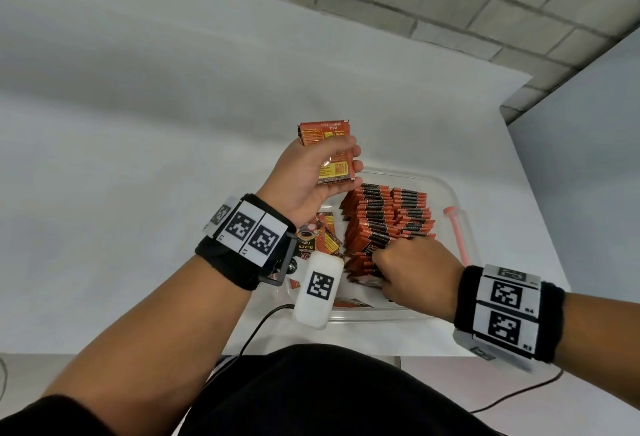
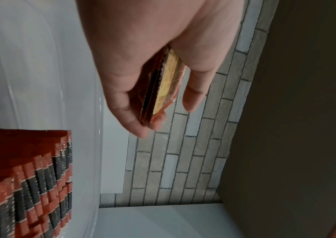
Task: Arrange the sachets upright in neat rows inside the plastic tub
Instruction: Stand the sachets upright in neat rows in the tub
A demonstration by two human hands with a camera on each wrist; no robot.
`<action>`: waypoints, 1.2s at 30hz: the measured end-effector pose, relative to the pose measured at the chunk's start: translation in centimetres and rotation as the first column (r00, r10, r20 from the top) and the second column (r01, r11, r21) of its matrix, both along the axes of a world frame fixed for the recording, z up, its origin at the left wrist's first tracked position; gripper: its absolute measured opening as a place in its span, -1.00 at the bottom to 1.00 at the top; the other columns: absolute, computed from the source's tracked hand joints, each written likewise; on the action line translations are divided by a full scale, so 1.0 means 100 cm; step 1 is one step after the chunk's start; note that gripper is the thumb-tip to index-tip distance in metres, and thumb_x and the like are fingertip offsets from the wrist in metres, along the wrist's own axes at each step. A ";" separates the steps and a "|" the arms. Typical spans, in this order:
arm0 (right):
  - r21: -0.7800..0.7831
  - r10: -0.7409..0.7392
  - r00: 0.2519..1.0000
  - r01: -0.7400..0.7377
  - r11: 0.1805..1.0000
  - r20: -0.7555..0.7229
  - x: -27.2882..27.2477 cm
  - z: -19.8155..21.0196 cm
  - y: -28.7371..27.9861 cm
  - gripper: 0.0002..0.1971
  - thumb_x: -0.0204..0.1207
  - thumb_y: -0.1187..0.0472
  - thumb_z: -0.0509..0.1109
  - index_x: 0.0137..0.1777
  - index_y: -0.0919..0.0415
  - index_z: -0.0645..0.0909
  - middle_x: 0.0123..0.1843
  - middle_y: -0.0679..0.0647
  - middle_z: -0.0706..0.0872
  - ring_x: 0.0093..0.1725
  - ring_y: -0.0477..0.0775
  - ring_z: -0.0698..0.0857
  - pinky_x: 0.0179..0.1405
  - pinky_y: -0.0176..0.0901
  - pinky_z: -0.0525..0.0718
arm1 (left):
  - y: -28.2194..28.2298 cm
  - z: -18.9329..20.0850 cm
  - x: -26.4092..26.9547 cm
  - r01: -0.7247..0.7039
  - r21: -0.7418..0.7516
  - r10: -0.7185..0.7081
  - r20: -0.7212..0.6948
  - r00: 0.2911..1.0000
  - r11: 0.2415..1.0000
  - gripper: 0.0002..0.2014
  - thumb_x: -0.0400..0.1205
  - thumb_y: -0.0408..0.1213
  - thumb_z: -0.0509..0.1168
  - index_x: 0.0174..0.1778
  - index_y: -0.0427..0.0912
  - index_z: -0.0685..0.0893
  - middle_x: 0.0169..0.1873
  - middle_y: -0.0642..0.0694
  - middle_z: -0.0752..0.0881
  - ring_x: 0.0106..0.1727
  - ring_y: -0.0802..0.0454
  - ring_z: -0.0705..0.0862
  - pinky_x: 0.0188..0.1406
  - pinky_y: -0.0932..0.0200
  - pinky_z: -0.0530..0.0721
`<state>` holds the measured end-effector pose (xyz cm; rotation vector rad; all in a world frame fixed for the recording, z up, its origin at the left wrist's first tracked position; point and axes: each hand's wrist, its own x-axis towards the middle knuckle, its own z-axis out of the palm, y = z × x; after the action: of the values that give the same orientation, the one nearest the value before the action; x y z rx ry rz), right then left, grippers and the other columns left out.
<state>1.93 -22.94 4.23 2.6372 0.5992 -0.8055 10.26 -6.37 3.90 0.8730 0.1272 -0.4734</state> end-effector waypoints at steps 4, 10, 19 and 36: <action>-0.012 0.000 1.000 0.000 1.000 0.008 -0.002 -0.002 0.000 -0.84 0.55 0.30 0.21 -0.03 0.19 0.63 -0.11 0.11 0.73 -0.17 0.18 0.72 -0.25 -0.14 0.62 | 0.000 0.000 0.000 0.008 0.006 -0.008 -0.007 1.000 1.000 -0.90 0.59 -0.37 0.35 0.01 -0.17 0.66 -0.24 -0.13 0.73 -0.24 -0.01 0.74 -0.11 0.01 0.77; -0.021 0.006 1.000 -0.006 1.000 0.024 0.000 -0.002 -0.002 -0.90 0.55 0.29 0.20 -0.09 0.18 0.56 -0.12 0.10 0.72 -0.18 0.19 0.70 -0.34 -0.13 0.50 | -0.001 0.000 -0.002 0.008 0.011 -0.008 -0.016 1.000 1.000 -0.90 0.60 -0.37 0.34 0.00 -0.17 0.66 -0.24 -0.13 0.73 -0.24 -0.01 0.74 -0.09 0.00 0.76; 0.100 -0.010 0.997 0.002 0.995 0.079 0.003 0.005 -0.008 -0.78 0.55 0.04 0.30 -0.21 0.09 0.36 -0.16 0.04 0.64 -0.27 0.10 0.52 -0.43 -0.17 0.35 | -0.004 0.002 -0.003 0.017 -0.027 -0.019 -0.088 0.996 0.999 -0.89 0.66 -0.31 0.21 -0.01 -0.25 0.60 -0.23 -0.20 0.71 -0.27 -0.08 0.74 -0.19 -0.01 0.77; 0.180 -0.085 0.991 0.066 0.981 0.101 0.008 0.007 -0.023 -0.52 0.44 -0.12 0.45 -0.42 0.01 0.20 -0.40 -0.13 0.41 -0.28 0.04 0.56 -0.53 -0.25 0.27 | -0.013 0.006 -0.010 0.078 0.035 -0.072 -0.148 0.986 0.996 -0.92 0.66 -0.39 0.20 0.02 -0.30 0.55 -0.24 -0.27 0.70 -0.14 -0.20 0.73 -0.13 -0.14 0.78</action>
<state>2.73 -25.26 4.98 2.8589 0.5683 -0.6513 9.23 -7.63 4.48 0.8845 0.2408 -0.6073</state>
